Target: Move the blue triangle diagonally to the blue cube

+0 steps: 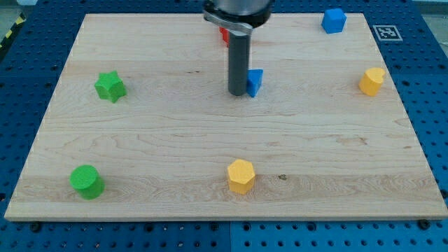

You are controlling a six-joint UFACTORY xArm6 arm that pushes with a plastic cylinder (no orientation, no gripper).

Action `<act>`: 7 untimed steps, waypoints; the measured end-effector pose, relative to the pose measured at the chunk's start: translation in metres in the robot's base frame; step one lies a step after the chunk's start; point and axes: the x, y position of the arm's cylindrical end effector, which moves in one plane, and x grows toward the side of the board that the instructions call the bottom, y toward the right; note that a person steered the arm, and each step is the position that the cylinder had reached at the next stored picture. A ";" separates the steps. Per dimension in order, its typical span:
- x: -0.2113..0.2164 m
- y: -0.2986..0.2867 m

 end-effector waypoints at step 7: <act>-0.109 0.228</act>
